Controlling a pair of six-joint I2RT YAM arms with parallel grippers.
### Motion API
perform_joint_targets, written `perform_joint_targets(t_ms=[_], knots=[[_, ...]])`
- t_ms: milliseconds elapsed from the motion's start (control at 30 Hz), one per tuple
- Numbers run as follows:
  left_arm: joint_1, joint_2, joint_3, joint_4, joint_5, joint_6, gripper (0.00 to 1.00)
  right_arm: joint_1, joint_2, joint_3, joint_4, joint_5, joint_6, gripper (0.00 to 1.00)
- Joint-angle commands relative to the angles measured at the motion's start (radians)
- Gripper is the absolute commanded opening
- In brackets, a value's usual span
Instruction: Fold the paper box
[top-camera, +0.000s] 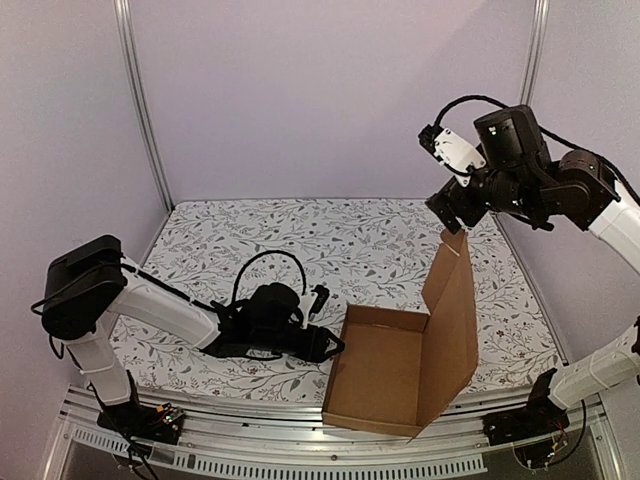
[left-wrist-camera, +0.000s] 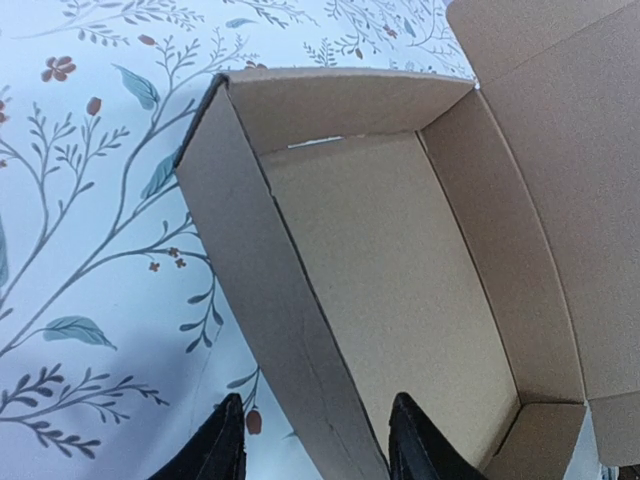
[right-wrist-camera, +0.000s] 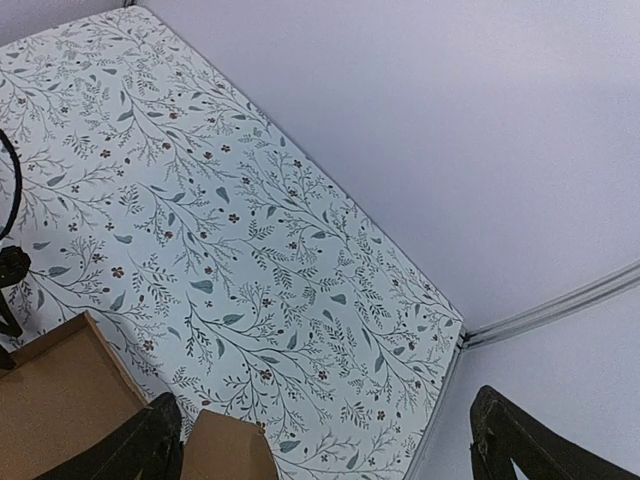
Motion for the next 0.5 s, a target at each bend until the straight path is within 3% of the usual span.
perform_joint_targets(t_ms=[0,200,467], knots=[[0.017,0.022,0.005,-0.089,0.0,0.012,0.47,-0.009,-0.104,-0.03,-0.038,0.191,0.077,0.99],[0.017,0.013,0.006,-0.099,-0.002,0.011,0.47,-0.021,-0.161,-0.067,-0.126,0.361,0.114,0.99],[0.018,0.004,0.017,-0.114,0.0,0.013,0.47,-0.058,-0.26,-0.274,-0.232,0.294,0.372,0.99]])
